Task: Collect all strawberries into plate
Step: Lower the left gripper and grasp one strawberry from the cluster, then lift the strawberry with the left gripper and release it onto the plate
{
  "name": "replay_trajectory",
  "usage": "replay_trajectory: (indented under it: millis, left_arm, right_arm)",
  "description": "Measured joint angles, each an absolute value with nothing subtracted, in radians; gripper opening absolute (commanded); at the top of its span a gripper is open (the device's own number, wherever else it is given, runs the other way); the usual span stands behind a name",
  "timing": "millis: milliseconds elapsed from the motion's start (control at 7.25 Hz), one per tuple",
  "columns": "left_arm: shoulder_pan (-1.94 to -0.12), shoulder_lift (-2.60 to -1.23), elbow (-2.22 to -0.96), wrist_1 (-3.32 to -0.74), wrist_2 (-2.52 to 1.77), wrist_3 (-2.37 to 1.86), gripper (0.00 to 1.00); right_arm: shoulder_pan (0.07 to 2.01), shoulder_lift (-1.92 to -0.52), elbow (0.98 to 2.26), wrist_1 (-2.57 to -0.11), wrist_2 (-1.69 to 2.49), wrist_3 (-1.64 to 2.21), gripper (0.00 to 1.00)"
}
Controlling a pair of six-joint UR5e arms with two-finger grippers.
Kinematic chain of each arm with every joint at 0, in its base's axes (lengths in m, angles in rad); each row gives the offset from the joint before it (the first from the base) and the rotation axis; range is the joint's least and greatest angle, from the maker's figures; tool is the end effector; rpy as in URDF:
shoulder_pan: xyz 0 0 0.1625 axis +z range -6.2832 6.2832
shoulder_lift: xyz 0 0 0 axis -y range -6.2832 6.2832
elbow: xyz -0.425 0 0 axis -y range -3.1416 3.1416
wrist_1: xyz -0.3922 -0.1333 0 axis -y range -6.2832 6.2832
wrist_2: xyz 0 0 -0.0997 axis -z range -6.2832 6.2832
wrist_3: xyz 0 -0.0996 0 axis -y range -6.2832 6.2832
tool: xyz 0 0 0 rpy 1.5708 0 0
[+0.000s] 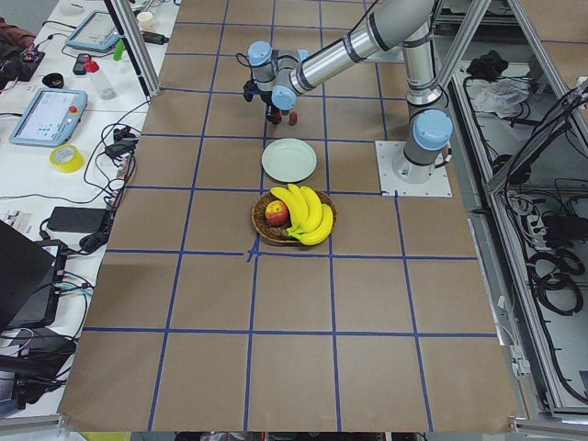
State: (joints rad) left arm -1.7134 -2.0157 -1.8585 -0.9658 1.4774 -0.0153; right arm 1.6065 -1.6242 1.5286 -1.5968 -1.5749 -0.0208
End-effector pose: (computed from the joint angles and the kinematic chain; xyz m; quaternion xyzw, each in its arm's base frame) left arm -0.2208 -0.5348 0.1728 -0.0604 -0.9950 -0.0672 0.0414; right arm 0.1499 -0.4737 0.5376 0.0281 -0.9978 0.0608 0.0016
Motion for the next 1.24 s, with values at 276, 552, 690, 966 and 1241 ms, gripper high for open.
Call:
replay_trajectory:
  millis: [276,552,690,966,1241]
  left_arm:
    - [-1.712,-2.004,-1.853,-0.966,1.481,-0.016,0.00]
    - [-1.701,-1.970,-1.798,-1.023,1.494,-0.016,0.00]
    - [-1.676,-1.950,-1.743,-1.106,1.516,-0.006,0.00]
    - [-1.571,-1.915,-1.691,-1.213,1.559,0.102,0.00]
    - [-1.466,-1.888,-1.707,-1.261,1.578,0.201,0.00]
  right_arm:
    - [1.607,-1.625,1.528,-1.597,-1.575,-0.022,1.00]
    - [1.608,-1.625,1.528,-1.597,-1.576,-0.023,1.00]
    - [1.608,-1.625,1.528,-1.597,-1.577,-0.023,1.00]
    - [1.607,-1.625,1.528,-1.597,-1.577,-0.024,1.00]
    - [1.607,-1.627,1.530,-1.596,-1.575,-0.029,1.00]
